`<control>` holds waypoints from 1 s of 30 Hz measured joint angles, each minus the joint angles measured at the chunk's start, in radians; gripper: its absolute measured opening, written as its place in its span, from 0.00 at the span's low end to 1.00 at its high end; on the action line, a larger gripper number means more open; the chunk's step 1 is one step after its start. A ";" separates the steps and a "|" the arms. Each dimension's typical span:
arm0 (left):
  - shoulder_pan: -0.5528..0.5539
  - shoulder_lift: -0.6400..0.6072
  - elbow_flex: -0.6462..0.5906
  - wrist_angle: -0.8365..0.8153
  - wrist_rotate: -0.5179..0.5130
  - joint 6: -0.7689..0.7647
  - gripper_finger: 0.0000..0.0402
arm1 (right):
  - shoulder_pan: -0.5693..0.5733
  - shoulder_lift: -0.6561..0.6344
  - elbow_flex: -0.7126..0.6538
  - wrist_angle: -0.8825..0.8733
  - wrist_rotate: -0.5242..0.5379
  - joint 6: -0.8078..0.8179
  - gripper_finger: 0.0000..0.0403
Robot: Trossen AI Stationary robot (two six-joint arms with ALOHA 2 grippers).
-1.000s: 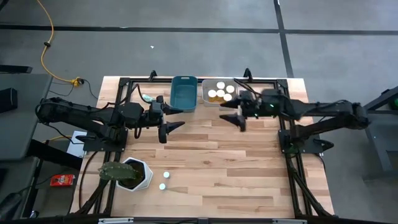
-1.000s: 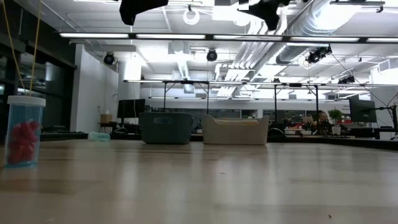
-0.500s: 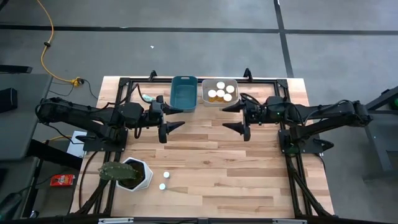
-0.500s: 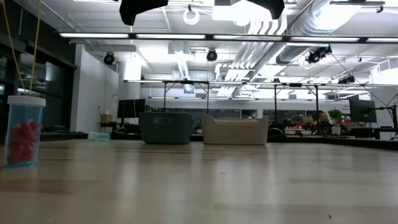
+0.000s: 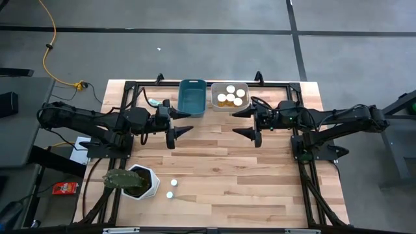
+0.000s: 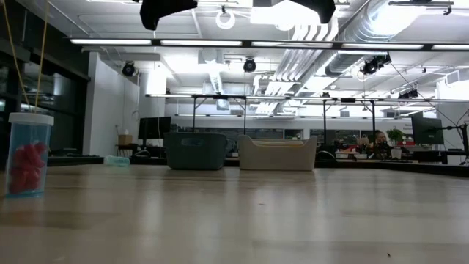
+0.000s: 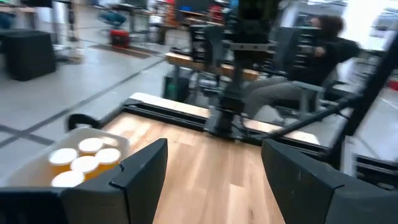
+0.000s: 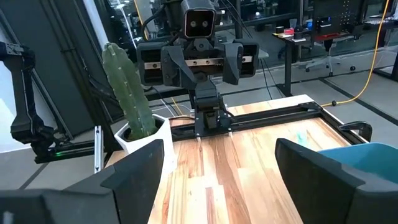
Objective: Pick and place medicine bottles into bin by pill shape (circle, oval)
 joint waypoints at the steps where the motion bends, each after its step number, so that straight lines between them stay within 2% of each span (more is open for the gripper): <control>1: 0.000 0.000 0.000 -0.001 -0.035 -0.002 0.62 | 0.000 0.000 0.000 0.000 0.000 0.000 0.74; 4: 0.008 0.000 0.005 -0.019 -0.209 -0.041 0.62 | 0.000 0.000 0.000 0.000 0.000 0.001 0.74; 6: 0.044 0.000 0.038 -0.114 -0.315 -0.100 0.62 | 0.000 0.000 0.000 0.000 0.000 0.001 0.74; 9: 0.156 0.004 0.125 -0.375 -0.341 -0.205 0.62 | 0.000 0.000 0.000 0.000 0.000 0.001 0.74; 14: 0.422 0.074 0.242 -0.849 -0.170 -0.309 0.62 | -0.001 0.000 0.000 0.000 0.026 0.032 0.74; 18: 0.624 0.175 0.250 -1.044 0.004 -0.306 0.62 | -0.001 0.000 0.000 -0.002 0.042 0.046 0.74; 22: 0.755 0.316 0.250 -1.155 0.148 -0.224 0.62 | -0.001 0.000 0.000 -0.007 0.042 0.046 0.74; 26: 0.802 0.452 0.250 -1.176 0.178 -0.079 0.62 | -0.001 0.001 0.000 -0.019 0.042 0.071 0.74; 30: 0.806 0.566 0.285 -1.185 0.118 0.016 0.62 | -0.001 0.001 0.000 -0.024 0.042 0.077 0.74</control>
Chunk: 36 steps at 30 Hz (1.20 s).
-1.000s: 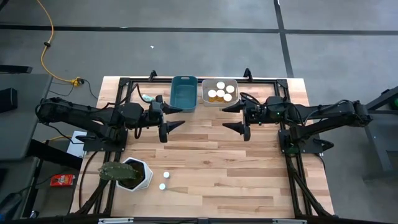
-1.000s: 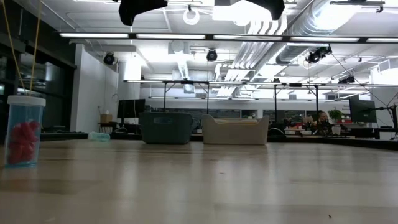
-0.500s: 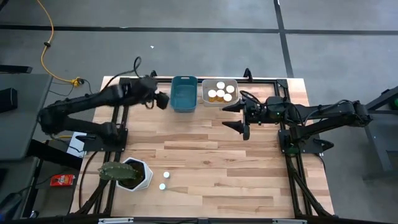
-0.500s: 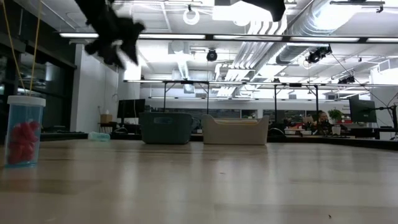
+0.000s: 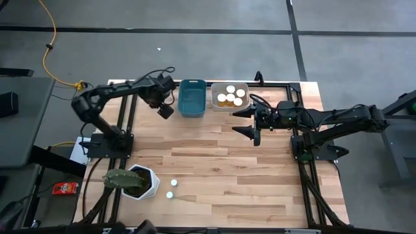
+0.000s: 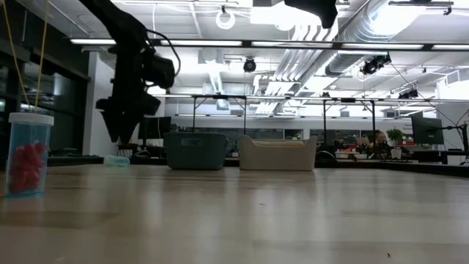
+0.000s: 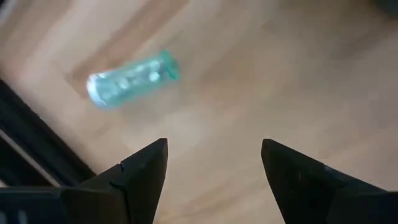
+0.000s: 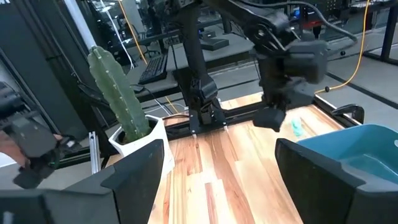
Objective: Pick and place medicine bottles into bin by pill shape (circle, oval)
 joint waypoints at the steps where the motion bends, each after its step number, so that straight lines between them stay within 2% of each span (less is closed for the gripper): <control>1: 0.000 0.024 0.017 -0.008 -0.020 0.019 0.62 | 0.000 0.000 0.000 0.000 0.000 0.001 0.74; 8: 0.003 0.148 0.161 -0.051 -0.149 0.185 0.62 | 0.000 0.000 0.000 0.000 0.000 0.022 0.74; 13: 0.026 0.235 0.220 -0.117 -0.157 0.325 0.62 | 0.000 0.000 0.000 0.000 0.000 0.038 0.74; 23: 0.059 0.351 0.225 -0.110 -0.191 0.488 0.62 | 0.000 0.000 0.000 -0.001 0.010 0.054 0.74; 36: 0.060 0.443 0.228 -0.108 -0.212 0.588 0.61 | 0.000 0.000 0.000 0.000 0.050 0.108 0.74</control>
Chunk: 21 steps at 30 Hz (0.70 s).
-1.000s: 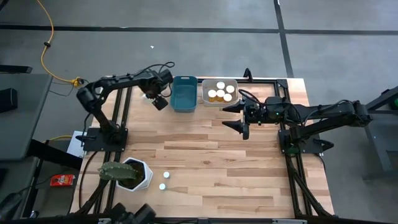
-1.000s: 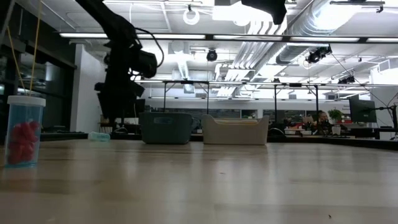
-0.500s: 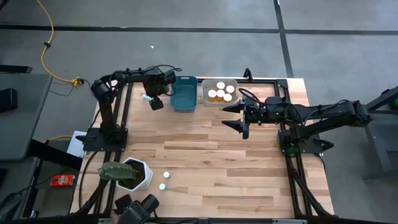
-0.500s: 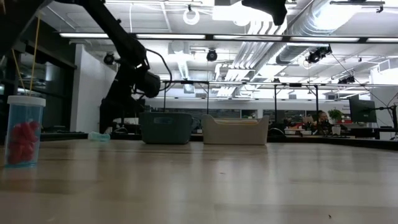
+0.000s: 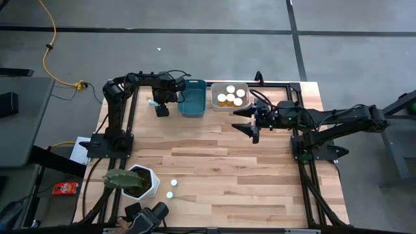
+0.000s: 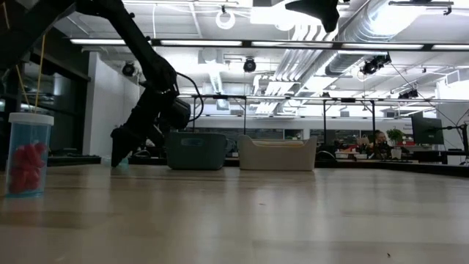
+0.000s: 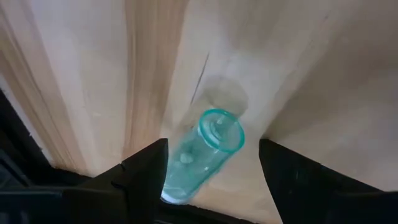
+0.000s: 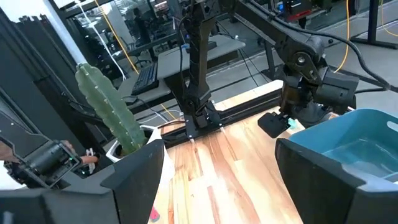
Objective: Pick and place medicine bottles into bin by pill shape (circle, oval)
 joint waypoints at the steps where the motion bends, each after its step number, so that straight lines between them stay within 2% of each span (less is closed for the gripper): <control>1: 0.000 0.000 0.000 0.000 0.001 0.000 0.60 | 0.000 0.000 0.000 0.000 0.000 0.000 0.74; 5: -0.001 0.001 -0.001 -0.003 0.007 -0.001 0.52 | 0.000 0.000 0.000 0.000 0.005 -0.002 0.74; 15: -0.010 -0.001 -0.004 -0.008 0.017 -0.003 0.19 | 0.000 0.000 0.000 0.000 0.005 -0.002 0.74; 18: -0.009 -0.015 -0.006 -0.001 0.020 -0.022 0.16 | 0.000 0.000 0.000 0.000 0.005 -0.002 0.74; 21: -0.009 -0.052 -0.005 0.014 0.017 -0.037 0.17 | 0.000 0.000 0.000 0.000 0.005 -0.002 0.74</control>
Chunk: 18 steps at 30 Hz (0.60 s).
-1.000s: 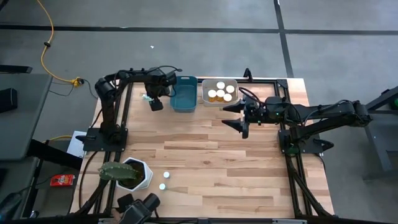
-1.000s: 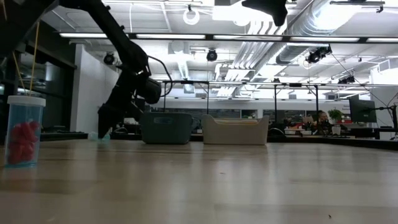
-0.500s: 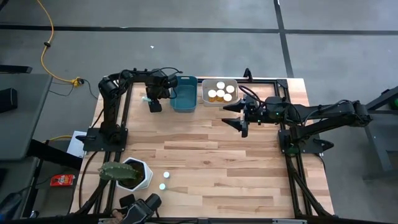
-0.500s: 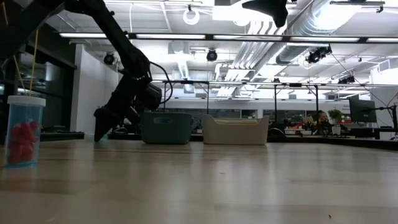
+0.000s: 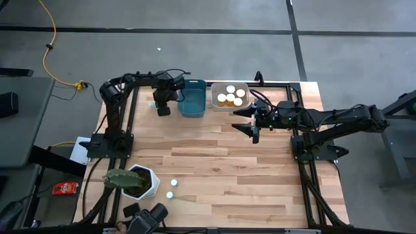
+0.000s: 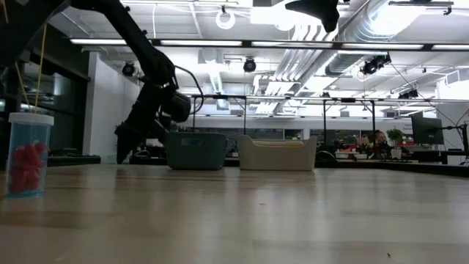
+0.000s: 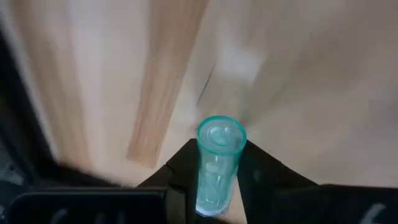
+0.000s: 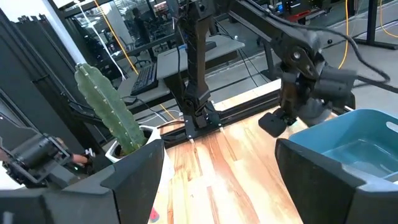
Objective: Pick and place medicine bottles into bin by pill shape (circle, oval)
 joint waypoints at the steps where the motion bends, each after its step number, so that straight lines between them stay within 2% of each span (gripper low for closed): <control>1: 0.000 -0.018 0.000 -0.006 -0.002 -0.010 0.19 | 0.000 0.000 0.000 0.000 0.000 0.000 0.74; 6: 0.000 -0.116 0.007 -0.013 -0.006 -0.032 0.24 | 0.000 0.000 0.000 0.000 0.000 0.000 0.74; 12: 0.002 -0.252 0.092 -0.004 0.015 -0.142 0.25 | 0.000 0.000 0.000 0.000 0.000 0.000 0.74; 15: 0.002 -0.331 0.137 0.051 0.090 -0.224 0.24 | 0.000 0.000 0.000 0.000 0.000 0.000 0.74; 18: 0.002 -0.420 0.144 0.197 0.221 -0.347 0.24 | 0.000 0.000 0.000 0.000 0.000 0.000 0.74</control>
